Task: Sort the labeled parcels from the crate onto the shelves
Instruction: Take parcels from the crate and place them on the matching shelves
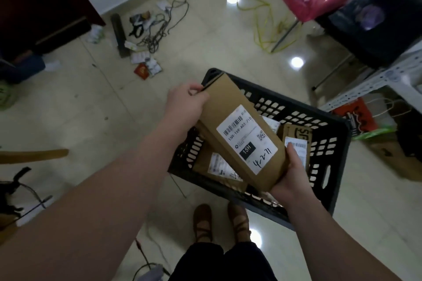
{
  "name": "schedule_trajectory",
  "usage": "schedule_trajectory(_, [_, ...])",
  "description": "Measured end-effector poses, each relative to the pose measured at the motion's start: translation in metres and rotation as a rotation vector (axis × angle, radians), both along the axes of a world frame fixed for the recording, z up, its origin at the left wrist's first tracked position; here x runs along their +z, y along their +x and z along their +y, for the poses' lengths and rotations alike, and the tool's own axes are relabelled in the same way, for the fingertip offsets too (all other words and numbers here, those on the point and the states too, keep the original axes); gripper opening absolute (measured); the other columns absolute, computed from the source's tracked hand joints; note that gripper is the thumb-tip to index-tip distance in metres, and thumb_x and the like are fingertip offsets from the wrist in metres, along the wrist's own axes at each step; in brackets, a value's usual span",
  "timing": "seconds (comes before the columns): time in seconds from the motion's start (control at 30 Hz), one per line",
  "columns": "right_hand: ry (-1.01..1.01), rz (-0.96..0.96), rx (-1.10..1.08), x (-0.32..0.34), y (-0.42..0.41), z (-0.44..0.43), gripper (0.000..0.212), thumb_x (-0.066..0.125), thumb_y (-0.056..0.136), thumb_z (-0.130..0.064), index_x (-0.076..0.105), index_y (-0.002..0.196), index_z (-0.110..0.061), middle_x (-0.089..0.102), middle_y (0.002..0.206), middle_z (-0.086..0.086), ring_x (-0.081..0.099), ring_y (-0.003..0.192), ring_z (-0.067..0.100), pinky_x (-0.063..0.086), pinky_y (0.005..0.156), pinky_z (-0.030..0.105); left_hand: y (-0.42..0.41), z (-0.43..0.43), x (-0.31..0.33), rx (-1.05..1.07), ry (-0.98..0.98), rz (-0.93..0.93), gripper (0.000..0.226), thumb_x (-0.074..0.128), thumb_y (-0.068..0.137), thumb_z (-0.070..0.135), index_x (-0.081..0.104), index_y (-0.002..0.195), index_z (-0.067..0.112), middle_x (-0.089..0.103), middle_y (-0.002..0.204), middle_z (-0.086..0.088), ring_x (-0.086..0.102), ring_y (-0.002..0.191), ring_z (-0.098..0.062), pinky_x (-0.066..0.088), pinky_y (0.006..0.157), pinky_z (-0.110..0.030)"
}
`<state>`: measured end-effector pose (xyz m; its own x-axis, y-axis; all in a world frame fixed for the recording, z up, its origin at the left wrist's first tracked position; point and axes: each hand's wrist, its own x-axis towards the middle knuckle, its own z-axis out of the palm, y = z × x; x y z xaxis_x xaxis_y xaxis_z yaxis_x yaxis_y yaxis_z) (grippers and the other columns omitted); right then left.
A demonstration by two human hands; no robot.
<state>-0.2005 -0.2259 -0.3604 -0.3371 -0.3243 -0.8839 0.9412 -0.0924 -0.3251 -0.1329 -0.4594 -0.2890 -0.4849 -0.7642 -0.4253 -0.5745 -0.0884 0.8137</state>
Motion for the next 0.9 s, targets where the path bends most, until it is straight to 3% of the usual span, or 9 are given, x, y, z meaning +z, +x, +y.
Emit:
schedule_trajectory(0.1, [-0.097, 0.081, 0.0, 0.044, -0.009, 0.0, 0.05, 0.048, 0.088, -0.062, 0.078, 0.103, -0.025, 0.074, 0.11, 0.009, 0.069, 0.1, 0.029, 0.046, 0.097, 0.051, -0.019, -0.01, 0.052, 0.029, 0.032, 0.134, 0.016, 0.06, 0.09, 0.021, 0.063, 0.106, 0.023, 0.059, 0.099, 0.003, 0.053, 0.076, -0.006, 0.038, 0.054, -0.015])
schedule_trajectory(0.2, [-0.183, 0.231, 0.052, 0.087, -0.017, 0.008, 0.056, 0.052, 0.08, -0.063, 0.071, 0.117, -0.026, 0.069, 0.122, 0.009, 0.066, 0.104, 0.028, 0.043, 0.1, 0.048, -0.033, -0.009, 0.103, 0.016, 0.116, 0.297, 0.022, 0.06, 0.09, 0.017, 0.064, 0.109, 0.025, 0.058, 0.108, 0.006, 0.053, 0.099, -0.011, 0.046, 0.085, -0.029])
schedule_trajectory(0.3, [-0.208, 0.365, 0.01, 0.122, -0.021, 0.02, 0.076, 0.069, 0.068, -0.065, 0.059, 0.133, -0.026, 0.057, 0.139, 0.01, 0.056, 0.119, 0.028, 0.042, 0.096, 0.045, -0.042, 0.012, 0.138, -0.028, 0.159, 0.42, 0.062, 0.062, 0.09, 0.015, 0.036, 0.145, 0.022, 0.045, 0.135, -0.004, 0.048, 0.12, -0.02, 0.045, 0.099, -0.046])
schedule_trajectory(0.4, [-0.255, 0.411, -0.091, 0.154, -0.019, 0.032, 0.079, 0.072, 0.066, -0.061, 0.057, 0.135, -0.026, 0.056, 0.141, 0.01, 0.055, 0.121, 0.028, 0.051, 0.087, 0.04, -0.048, 0.047, 0.159, -0.136, 0.312, 0.342, 0.098, 0.076, 0.077, 0.033, 0.014, 0.152, 0.03, 0.027, 0.155, -0.01, 0.036, 0.135, -0.031, 0.042, 0.101, -0.056])
schedule_trajectory(0.47, [-0.274, 0.446, -0.147, 0.174, -0.017, 0.041, 0.07, 0.066, 0.073, -0.056, 0.058, 0.134, -0.024, 0.061, 0.133, 0.009, 0.059, 0.115, 0.026, 0.056, 0.075, 0.037, -0.049, 0.072, 0.166, -0.296, 0.468, 0.257, 0.105, 0.078, 0.069, 0.042, 0.014, 0.152, 0.028, 0.039, 0.149, -0.011, 0.045, 0.129, -0.033, 0.042, 0.101, -0.057])
schedule_trajectory(0.57, [-0.265, 0.523, -0.163, 0.198, -0.013, 0.067, 0.063, 0.066, 0.073, -0.049, 0.059, 0.13, -0.023, 0.066, 0.118, 0.008, 0.061, 0.106, 0.024, 0.057, 0.074, 0.036, -0.055, 0.113, 0.176, -0.541, 0.58, 0.214, 0.083, 0.08, 0.066, 0.041, 0.043, 0.138, 0.026, 0.066, 0.122, -0.005, 0.062, 0.11, -0.029, 0.045, 0.098, -0.055])
schedule_trajectory(0.67, [-0.243, 0.578, -0.145, 0.214, -0.009, 0.103, 0.054, 0.063, 0.07, -0.04, 0.063, 0.121, -0.021, 0.071, 0.103, 0.005, 0.061, 0.1, 0.023, 0.045, 0.095, 0.043, -0.062, 0.146, 0.186, -0.593, 0.584, 0.239, 0.062, 0.078, 0.075, 0.028, 0.05, 0.13, 0.028, 0.071, 0.112, -0.004, 0.064, 0.106, -0.027, 0.051, 0.091, -0.051])
schedule_trajectory(0.77, [-0.149, 0.641, -0.096, 0.231, -0.009, 0.144, 0.045, 0.065, 0.066, -0.036, 0.065, 0.109, -0.02, 0.067, 0.093, 0.001, 0.058, 0.095, 0.018, 0.041, 0.092, 0.039, -0.067, 0.172, 0.202, -0.667, 0.609, 0.236, 0.049, 0.074, 0.078, 0.021, 0.056, 0.123, 0.025, 0.069, 0.114, -0.008, 0.062, 0.109, -0.03, 0.048, 0.096, -0.052])
schedule_trajectory(0.9, [-0.033, 0.718, -0.003, 0.247, -0.015, 0.19, 0.084, 0.081, 0.064, -0.05, 0.052, 0.135, -0.015, 0.064, 0.128, 0.008, 0.056, 0.119, 0.03, 0.042, 0.098, 0.042, -0.076, 0.211, 0.221, -0.81, 0.589, 0.235, 0.045, 0.075, 0.072, 0.015, 0.061, 0.113, 0.024, 0.07, 0.111, -0.007, 0.06, 0.111, -0.03, 0.045, 0.098, -0.049])
